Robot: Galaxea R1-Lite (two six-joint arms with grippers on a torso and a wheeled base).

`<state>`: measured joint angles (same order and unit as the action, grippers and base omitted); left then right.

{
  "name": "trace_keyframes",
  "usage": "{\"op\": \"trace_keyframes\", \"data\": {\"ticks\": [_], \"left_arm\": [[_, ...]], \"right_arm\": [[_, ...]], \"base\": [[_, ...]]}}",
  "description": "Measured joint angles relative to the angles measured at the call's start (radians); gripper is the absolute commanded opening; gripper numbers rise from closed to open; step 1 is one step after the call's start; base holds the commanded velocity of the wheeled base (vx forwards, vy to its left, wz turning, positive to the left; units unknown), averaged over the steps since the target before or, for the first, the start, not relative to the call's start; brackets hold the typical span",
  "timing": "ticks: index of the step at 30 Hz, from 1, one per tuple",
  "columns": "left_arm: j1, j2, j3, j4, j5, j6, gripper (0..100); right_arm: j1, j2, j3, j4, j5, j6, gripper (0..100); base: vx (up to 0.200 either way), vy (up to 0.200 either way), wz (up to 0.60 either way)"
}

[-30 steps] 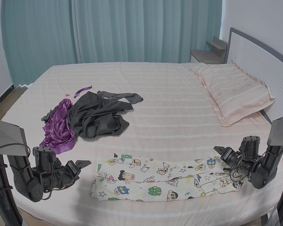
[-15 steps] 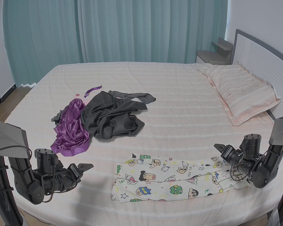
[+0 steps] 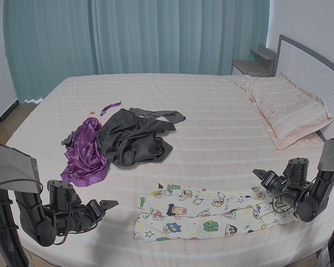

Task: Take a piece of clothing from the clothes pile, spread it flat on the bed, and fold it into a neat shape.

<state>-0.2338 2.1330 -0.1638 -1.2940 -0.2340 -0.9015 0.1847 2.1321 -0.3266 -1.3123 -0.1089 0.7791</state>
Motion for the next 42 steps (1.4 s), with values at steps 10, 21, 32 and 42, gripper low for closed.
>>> {"op": "trace_keyframes", "data": {"ticks": [10, 21, 32, 42], "left_arm": [[-0.017, 0.003, 0.005, 0.0, 0.002, -0.002, 100], [-0.019, 0.004, -0.013, -0.002, 0.04, -0.004, 100], [-0.057, 0.016, -0.064, 0.001, 0.036, 0.006, 100], [-0.11, 0.077, -0.365, 0.212, 0.041, 0.061, 100]], "right_arm": [[0.002, -0.001, 0.0, 0.0, 0.0, 0.0, 100], [0.003, -0.003, 0.0, 0.0, 0.0, -0.001, 100], [0.003, -0.003, 0.002, 0.0, -0.001, -0.001, 100], [0.016, -0.003, 0.008, -0.004, 0.0, 0.0, 100]], "base": [[-0.08, 0.0, 0.0], [0.055, 0.0, 0.0], [0.0, 0.0, 0.0], [0.0, 0.0, 0.0]]}}
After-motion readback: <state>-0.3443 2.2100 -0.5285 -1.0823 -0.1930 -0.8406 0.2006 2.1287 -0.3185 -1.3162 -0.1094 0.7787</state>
